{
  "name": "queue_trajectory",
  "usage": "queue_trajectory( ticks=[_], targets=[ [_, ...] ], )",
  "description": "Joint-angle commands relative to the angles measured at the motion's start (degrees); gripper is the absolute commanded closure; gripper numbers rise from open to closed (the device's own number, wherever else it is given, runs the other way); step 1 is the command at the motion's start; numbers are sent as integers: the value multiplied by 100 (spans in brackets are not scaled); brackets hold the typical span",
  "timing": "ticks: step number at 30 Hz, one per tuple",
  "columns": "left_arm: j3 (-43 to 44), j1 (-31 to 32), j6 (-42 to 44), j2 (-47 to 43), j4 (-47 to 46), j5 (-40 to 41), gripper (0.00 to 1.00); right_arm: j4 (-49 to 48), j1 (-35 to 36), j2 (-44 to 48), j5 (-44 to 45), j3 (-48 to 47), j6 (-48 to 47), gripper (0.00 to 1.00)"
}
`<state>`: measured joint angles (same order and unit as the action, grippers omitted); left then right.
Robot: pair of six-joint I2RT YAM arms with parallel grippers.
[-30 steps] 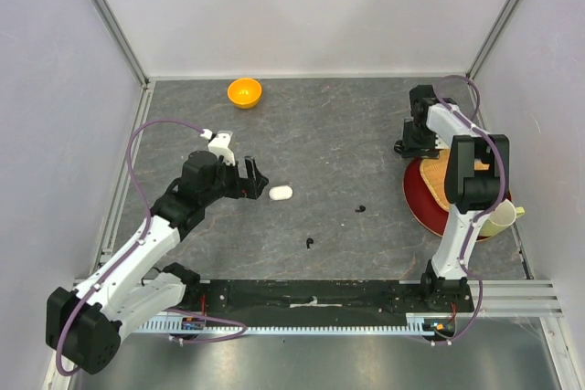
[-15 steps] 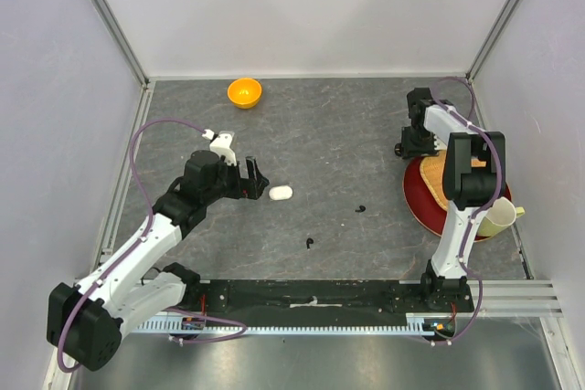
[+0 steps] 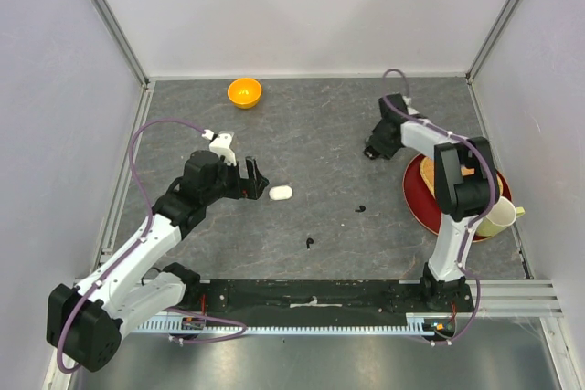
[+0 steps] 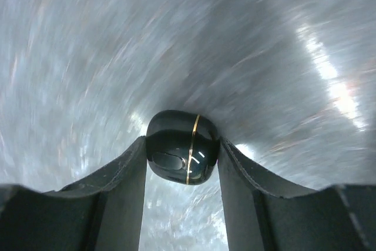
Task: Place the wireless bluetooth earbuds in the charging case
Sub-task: Pick up the charging case at the center of the board.
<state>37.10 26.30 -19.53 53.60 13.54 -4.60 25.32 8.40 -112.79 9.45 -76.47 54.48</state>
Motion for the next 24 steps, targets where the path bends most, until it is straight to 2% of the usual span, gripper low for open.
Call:
queue_trajectory(
  ticks=[1,5,12,20,24],
  targets=[
    [104,-38,-42,-192,-71,91,1,-818,556,467,-576,316,-2080,80],
    [87,-38,-33,-271,-71,126,1,-880,995,600,-936,554,-3159,76],
    [78,-38,-25,-342,-53,135,1,-467,1418,732,-576,668,-4232,72],
    [60,-38,-42,-351,-80,100,1,-458,1734,812,-234,844,-4604,54],
    [52,-38,-42,-351,-80,152,1,-581,1858,768,-128,914,-4508,50]
  ],
)
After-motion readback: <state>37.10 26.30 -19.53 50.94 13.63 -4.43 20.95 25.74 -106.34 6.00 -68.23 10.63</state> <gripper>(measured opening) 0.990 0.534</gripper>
